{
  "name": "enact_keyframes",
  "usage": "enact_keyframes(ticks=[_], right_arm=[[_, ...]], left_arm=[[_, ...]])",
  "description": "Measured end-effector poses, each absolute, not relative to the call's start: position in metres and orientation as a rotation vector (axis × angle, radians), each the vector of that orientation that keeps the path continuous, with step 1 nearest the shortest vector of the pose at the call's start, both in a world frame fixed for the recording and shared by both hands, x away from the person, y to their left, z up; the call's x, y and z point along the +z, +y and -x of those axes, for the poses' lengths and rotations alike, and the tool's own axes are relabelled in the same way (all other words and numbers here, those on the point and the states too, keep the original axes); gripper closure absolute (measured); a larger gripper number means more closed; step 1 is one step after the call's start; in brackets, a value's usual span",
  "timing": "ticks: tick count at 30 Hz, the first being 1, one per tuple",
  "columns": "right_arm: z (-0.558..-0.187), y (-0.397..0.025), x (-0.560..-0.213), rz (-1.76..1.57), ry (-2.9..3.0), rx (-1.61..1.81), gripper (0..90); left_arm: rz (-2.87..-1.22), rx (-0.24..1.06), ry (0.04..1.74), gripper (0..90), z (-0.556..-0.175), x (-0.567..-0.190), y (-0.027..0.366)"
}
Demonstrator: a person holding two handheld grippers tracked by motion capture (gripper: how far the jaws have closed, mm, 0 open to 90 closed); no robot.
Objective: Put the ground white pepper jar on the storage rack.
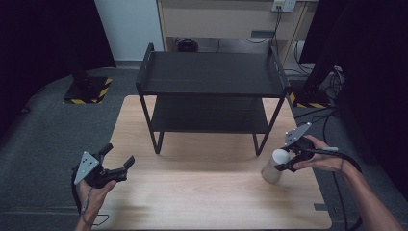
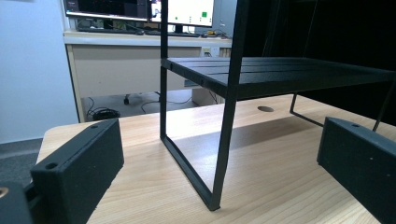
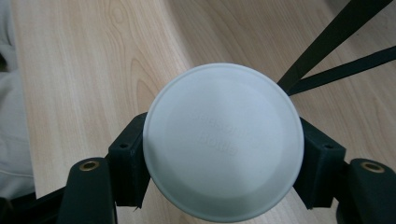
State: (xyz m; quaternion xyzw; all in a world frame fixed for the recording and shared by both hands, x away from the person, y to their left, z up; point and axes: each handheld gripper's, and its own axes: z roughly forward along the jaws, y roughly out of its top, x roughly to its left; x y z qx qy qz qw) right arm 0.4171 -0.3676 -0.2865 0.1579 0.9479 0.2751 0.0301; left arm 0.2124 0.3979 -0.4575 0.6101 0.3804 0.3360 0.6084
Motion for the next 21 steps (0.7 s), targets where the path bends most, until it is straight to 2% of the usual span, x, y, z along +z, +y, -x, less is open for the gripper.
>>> enact_keyframes(ticks=[8, 11, 21], right_arm=[[-0.412, -0.360, -0.279, -0.503, 2.932, 0.817, 33.3], [-0.407, -0.358, -0.266, -0.482, 2.934, 0.817, 33.3], [-0.388, -0.343, -0.170, -0.362, 2.946, 0.776, 33.5]], left_arm=[[-1.405, 0.776, 0.880, 0.0, -0.212, -0.458, 0.398], [-1.405, 0.772, 0.881, 0.0, -0.213, -0.458, 0.398], [-1.402, 0.777, 0.872, 0.0, -0.212, -0.457, 0.397]])
